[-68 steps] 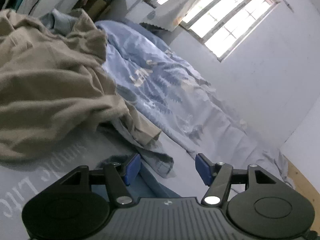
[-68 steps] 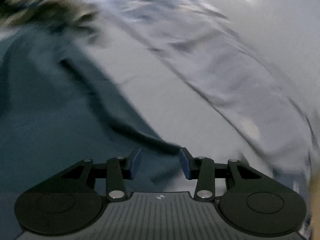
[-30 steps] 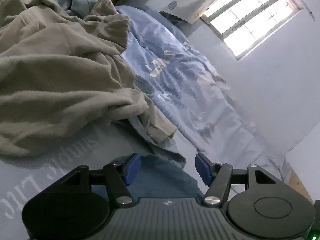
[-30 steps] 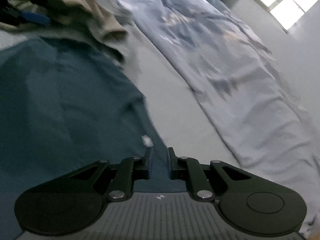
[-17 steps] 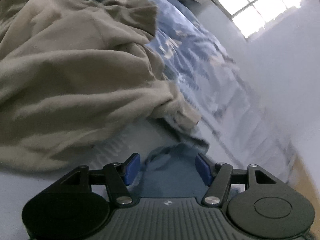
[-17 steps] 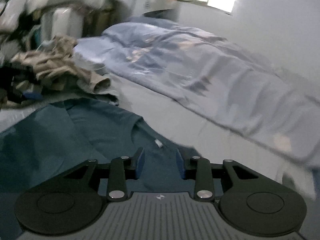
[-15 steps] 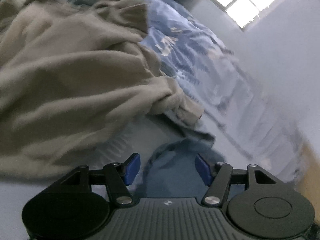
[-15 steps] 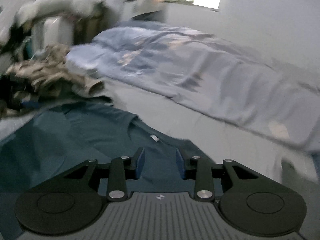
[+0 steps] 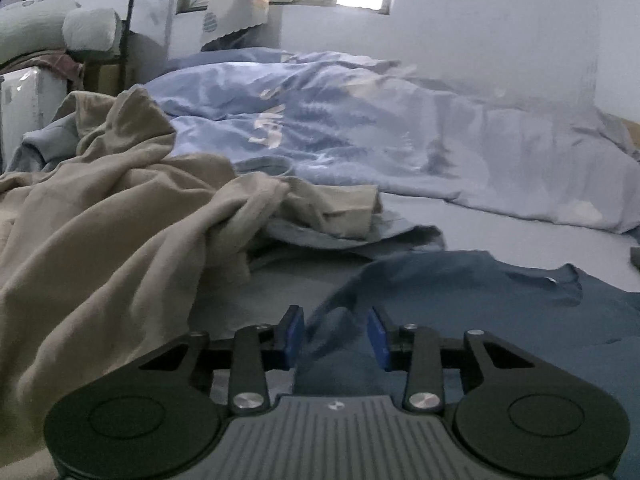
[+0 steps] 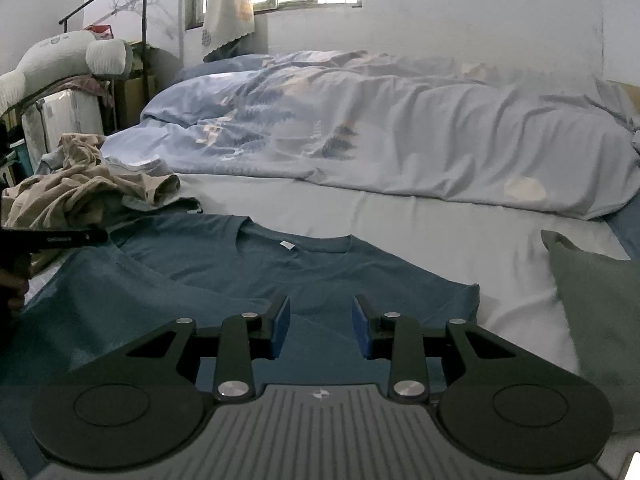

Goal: Fold clothes

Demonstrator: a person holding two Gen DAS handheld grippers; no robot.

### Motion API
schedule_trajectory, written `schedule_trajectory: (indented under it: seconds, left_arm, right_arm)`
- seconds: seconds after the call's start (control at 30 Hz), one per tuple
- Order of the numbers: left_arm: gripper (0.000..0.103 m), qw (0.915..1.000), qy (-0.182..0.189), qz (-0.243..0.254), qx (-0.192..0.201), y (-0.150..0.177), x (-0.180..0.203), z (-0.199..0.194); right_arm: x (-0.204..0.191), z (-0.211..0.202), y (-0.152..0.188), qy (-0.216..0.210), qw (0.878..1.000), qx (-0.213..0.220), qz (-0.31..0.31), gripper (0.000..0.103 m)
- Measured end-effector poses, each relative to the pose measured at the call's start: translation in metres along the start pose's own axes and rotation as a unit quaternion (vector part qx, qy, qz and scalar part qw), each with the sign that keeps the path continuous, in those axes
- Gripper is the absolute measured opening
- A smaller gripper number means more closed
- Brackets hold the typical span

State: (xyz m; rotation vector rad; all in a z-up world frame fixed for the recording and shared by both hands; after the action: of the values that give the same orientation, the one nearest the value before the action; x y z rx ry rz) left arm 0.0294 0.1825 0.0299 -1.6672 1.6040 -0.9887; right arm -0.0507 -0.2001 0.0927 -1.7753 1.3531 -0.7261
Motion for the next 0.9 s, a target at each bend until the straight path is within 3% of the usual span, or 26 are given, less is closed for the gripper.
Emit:
schedule_trajectory:
  seconds: [0.2, 0.3, 0.37, 0.53, 0.7, 0.9]
  left_arm:
    - [0.025, 0.9999, 0.001, 0.016, -0.002, 0.002, 0.003, 0.002]
    - [0.007, 0.9998, -0.009, 0.015, -0.008, 0.004, 0.001, 0.006]
    - [0.003, 0.9998, -0.012, 0.009, -0.012, 0.005, -0.002, 0.008]
    - [0.002, 0.9997, -0.015, 0.007, 0.016, 0.001, 0.001, -0.001]
    - [0.001, 0.9985, -0.009, -0.004, 0.055, -0.008, 0.002, -0.014]
    - [0.001, 0.9983, -0.006, -0.013, 0.057, -0.012, 0.004, -0.016]
  right_arm:
    - [0.002, -0.006, 0.005, 0.004, 1.0, -0.005, 0.007, 0.034]
    - [0.005, -0.01, 0.006, 0.012, 1.0, -0.004, 0.01, 0.034]
    - [0.008, -0.014, 0.007, 0.019, 1.0, -0.003, 0.011, 0.034]
    - [0.026, -0.023, 0.009, 0.046, 0.999, -0.002, 0.025, 0.034]
    - [0.056, -0.017, 0.021, 0.115, 0.993, -0.013, 0.037, 0.034]
    - [0.108, 0.002, 0.044, 0.147, 0.981, -0.041, 0.12, 0.036]
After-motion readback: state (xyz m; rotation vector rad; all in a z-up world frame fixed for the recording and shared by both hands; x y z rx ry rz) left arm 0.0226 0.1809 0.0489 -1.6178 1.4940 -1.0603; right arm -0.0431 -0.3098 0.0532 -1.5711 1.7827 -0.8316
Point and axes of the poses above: each gripper's, at about its wrist camera, not at the fingertips, and z roughly the way its jaws point, x to its right, y to its underside, the point moved 2 cm from there along z, roughly the way its jaws point, and after that the axes turned 1 degree about z, right-handed, at the moved point
